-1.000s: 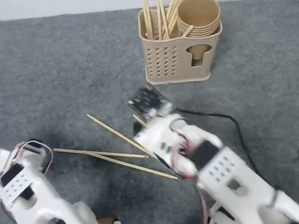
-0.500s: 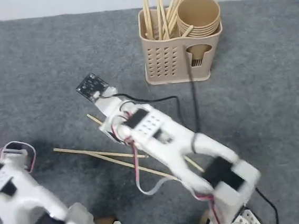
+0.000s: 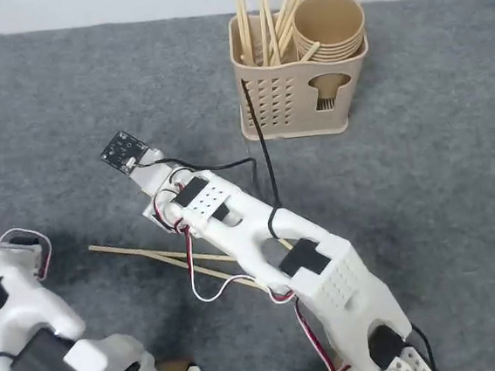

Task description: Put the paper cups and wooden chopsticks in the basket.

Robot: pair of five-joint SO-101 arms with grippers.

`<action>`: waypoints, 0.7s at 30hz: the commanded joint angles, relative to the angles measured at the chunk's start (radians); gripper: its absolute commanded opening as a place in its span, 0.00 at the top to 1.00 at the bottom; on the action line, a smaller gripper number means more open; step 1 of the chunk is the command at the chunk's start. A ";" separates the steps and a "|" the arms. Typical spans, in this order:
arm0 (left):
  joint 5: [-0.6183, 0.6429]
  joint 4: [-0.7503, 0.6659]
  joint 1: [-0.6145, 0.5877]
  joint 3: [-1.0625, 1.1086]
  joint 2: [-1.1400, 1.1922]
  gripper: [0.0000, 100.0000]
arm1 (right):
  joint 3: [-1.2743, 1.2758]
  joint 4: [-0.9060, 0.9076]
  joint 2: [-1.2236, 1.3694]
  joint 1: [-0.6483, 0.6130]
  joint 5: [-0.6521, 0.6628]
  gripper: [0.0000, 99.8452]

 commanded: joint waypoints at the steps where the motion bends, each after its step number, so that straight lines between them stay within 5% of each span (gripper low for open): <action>1: 0.017 0.005 0.003 -0.041 -0.003 0.72 | -0.043 -0.012 -0.004 -0.016 0.017 0.94; 9: 0.017 0.005 -0.002 -0.041 -0.002 0.72 | -0.052 0.094 -0.076 -0.005 0.003 0.99; 21: 0.014 0.005 -0.003 -0.036 -0.006 0.73 | -0.044 0.521 -0.653 0.087 -0.141 0.99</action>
